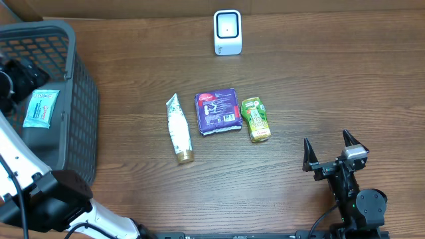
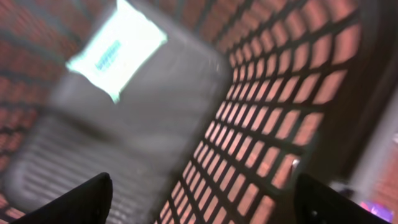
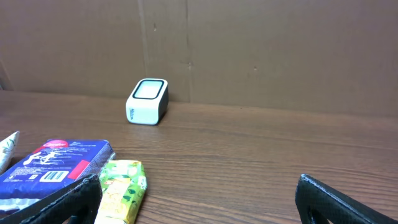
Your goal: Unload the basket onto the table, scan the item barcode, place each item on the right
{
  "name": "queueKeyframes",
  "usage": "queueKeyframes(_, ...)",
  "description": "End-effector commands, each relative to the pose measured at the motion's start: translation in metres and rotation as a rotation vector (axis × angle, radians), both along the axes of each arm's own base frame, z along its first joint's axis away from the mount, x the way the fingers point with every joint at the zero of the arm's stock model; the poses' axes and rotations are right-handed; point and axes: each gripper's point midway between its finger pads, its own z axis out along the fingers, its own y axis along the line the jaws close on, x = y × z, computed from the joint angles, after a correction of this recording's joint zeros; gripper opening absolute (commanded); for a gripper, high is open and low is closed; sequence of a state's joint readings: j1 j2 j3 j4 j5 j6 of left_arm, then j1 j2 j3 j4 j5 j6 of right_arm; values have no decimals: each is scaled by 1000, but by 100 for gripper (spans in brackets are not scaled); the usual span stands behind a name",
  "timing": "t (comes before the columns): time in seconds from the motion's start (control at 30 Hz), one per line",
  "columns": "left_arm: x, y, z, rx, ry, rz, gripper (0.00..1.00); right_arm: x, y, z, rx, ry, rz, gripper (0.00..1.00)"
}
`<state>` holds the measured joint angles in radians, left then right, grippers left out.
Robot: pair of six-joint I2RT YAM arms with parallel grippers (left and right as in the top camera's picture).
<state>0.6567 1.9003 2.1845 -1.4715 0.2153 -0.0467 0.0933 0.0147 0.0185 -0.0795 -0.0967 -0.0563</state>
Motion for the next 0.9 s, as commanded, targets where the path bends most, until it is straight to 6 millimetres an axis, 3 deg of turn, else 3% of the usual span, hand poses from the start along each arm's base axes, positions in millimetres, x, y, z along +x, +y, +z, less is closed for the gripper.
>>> queueKeyframes(0.0, 5, -7, -29, -39, 46, -34, 82, 0, 0, -1, -3, -6, -2, 100)
queueKeyframes(0.13, 6, -1, -41, -9, 47, -27, 79, 0, 0, -1, -2, -6, -1, 100)
queueKeyframes(0.43, -20, 7, -49, 127, -8, 21, 80, 0, 0, -1, -3, -6, -1, 100)
queueKeyframes(0.63, -31, 14, -79, 230, -57, -25, 82, 0, 0, -1, -3, -6, -1, 100)
queueKeyframes(0.77, -26, 29, -96, 313, -40, -60, 98, 0, 0, -1, -3, -6, -1, 100)
queueKeyframes(0.87, -18, 35, -100, 347, -46, -100, 100, 0, 0, -1, -3, -6, -1, 100)
